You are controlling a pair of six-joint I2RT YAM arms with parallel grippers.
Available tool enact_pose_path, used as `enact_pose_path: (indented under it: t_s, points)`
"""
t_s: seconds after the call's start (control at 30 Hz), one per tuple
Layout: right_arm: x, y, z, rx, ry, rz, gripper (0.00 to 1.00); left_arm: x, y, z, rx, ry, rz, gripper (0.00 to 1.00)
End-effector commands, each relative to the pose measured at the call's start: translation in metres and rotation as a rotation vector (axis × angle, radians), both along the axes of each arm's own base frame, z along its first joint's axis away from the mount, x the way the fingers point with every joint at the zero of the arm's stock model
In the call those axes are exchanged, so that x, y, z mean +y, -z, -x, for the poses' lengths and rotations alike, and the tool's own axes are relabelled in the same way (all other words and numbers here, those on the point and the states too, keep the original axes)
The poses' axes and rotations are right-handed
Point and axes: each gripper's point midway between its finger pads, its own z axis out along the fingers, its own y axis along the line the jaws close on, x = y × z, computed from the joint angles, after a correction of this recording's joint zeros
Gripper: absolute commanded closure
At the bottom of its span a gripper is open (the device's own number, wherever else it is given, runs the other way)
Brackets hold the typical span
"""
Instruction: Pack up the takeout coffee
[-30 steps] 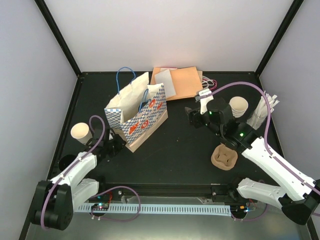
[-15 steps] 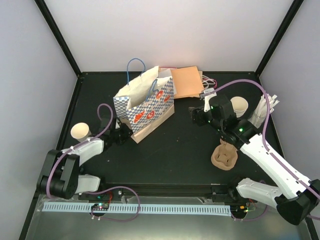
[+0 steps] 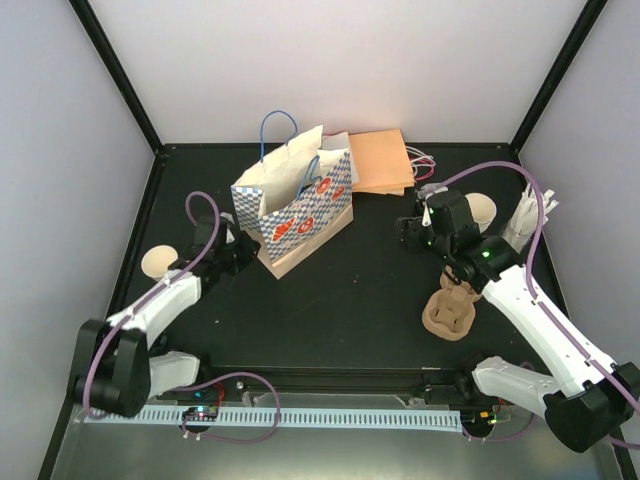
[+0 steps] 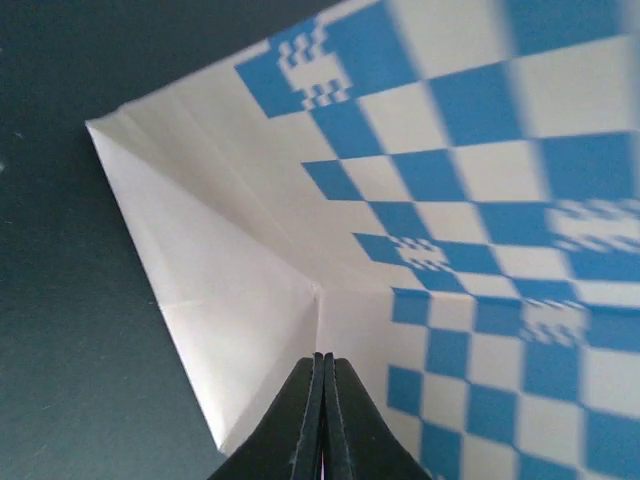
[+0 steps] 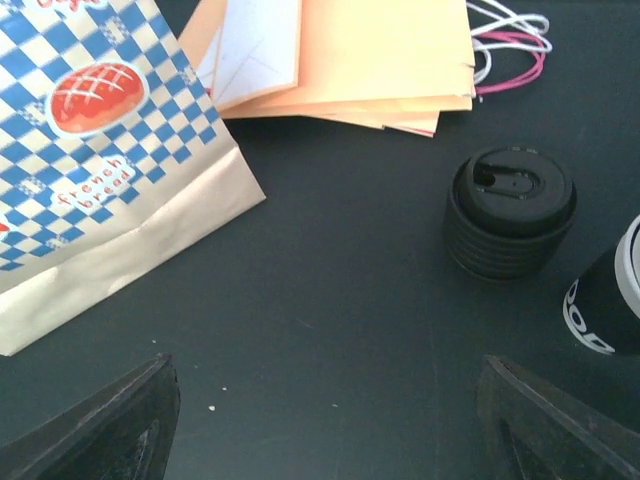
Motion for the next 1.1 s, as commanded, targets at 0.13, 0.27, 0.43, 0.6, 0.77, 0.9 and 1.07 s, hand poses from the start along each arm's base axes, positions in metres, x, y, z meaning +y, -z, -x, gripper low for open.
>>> enact_pose_path:
  t_s: [0.13, 0.27, 0.43, 0.6, 0.77, 0.9, 1.07]
  points:
    - [-0.019, 0.024, -0.004, 0.073, 0.118, 0.069, 0.13, 0.055, -0.052, 0.031, -0.112, -0.053, -0.295, 0.92]
    - [-0.039, 0.016, -0.010, 0.074, 0.255, 0.123, 0.09, 0.068, -0.077, 0.046, -0.152, -0.032, -0.401, 0.84]
    - [-0.036, 0.006, -0.016, 0.123, 0.272, 0.132, 0.05, 0.071, -0.099, 0.057, -0.160, 0.019, -0.456, 0.71]
    - [-0.029, 0.015, -0.019, 0.121, 0.231, 0.137, 0.00, 0.074, -0.112, 0.064, -0.139, 0.047, -0.491, 0.47]
    - [-0.019, 0.011, -0.022, 0.102, 0.197, 0.090, 0.00, 0.060, -0.129, 0.070, -0.137, 0.134, -0.442, 0.05]
    - [-0.021, 0.009, -0.025, 0.082, 0.216, 0.076, 0.00, 0.071, -0.131, 0.077, -0.097, 0.099, -0.470, 0.01]
    - [-0.025, 0.011, -0.022, 0.072, 0.239, 0.066, 0.00, 0.086, -0.127, 0.085, -0.046, 0.010, -0.392, 0.01]
